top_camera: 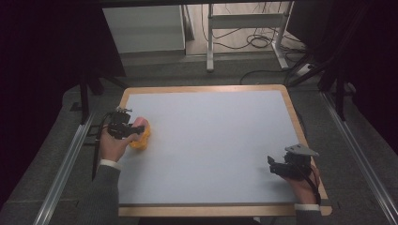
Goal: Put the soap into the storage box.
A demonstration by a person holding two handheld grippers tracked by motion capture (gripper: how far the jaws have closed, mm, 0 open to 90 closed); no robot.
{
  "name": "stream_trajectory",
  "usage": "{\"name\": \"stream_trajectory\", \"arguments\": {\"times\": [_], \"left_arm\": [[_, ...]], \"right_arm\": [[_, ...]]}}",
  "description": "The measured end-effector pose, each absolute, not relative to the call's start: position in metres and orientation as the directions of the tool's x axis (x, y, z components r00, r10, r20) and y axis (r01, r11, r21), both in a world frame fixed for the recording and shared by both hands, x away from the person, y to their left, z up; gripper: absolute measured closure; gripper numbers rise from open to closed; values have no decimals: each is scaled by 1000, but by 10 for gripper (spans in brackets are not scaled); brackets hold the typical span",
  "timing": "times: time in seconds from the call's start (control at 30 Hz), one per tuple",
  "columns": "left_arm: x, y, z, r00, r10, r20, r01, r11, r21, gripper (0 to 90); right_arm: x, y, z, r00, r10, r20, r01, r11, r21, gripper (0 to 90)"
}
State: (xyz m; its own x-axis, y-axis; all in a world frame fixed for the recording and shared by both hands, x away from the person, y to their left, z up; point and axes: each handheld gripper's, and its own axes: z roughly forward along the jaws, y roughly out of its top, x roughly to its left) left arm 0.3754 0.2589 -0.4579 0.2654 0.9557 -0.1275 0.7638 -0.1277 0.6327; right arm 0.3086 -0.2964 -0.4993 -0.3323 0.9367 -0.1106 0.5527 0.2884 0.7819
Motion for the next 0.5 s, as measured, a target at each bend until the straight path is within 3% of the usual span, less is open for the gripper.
{"name": "stream_trajectory", "arguments": {"times": [0.5], "left_arm": [[382, 264, -479, 241, 961, -135, 794, -115, 597, 601]], "right_arm": [[308, -296, -499, -334, 936, -112, 552, 291, 781, 104]]}}
